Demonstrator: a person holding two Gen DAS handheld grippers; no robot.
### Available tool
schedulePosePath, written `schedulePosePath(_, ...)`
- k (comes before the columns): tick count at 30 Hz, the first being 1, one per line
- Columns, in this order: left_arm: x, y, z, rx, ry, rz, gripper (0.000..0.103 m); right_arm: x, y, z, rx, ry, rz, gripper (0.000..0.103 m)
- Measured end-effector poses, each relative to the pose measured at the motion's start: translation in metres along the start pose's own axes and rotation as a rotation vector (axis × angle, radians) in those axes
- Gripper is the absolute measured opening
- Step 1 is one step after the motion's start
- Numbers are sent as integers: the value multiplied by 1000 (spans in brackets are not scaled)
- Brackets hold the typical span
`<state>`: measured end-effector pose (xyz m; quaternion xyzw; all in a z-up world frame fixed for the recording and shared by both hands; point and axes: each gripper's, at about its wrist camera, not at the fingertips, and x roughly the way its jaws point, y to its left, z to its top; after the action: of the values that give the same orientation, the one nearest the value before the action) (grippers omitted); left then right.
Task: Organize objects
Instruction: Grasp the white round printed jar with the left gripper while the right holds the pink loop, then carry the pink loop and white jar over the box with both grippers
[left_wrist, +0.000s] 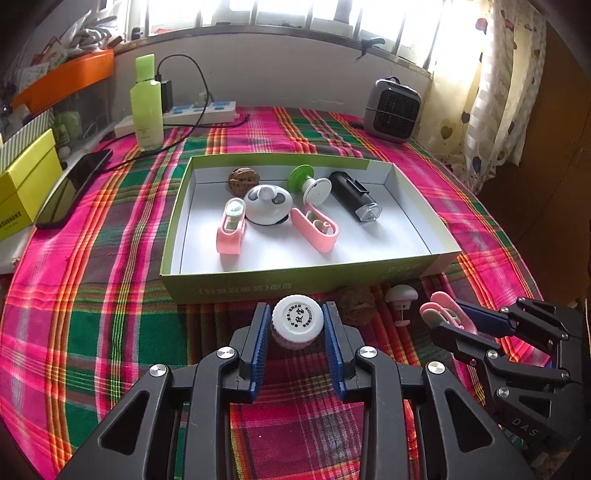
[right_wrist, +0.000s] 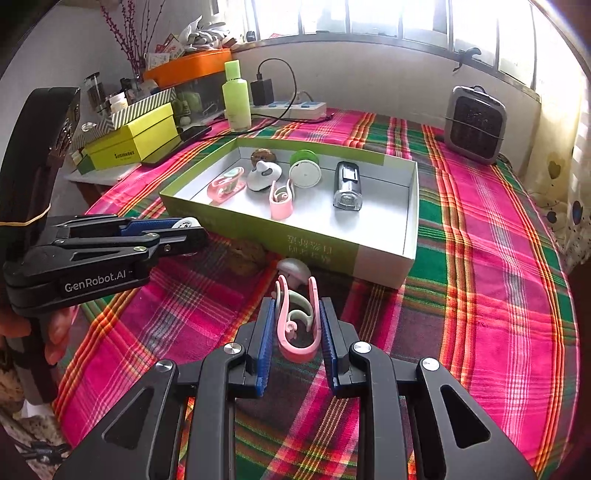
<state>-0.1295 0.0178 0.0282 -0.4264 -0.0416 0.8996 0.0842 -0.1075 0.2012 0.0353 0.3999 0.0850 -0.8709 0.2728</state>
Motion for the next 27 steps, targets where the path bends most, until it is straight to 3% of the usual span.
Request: schedulePosePath(27, -1, 5, 34, 2, -37, 4, 27, 3, -11, 38, 58, -50, -22, 25)
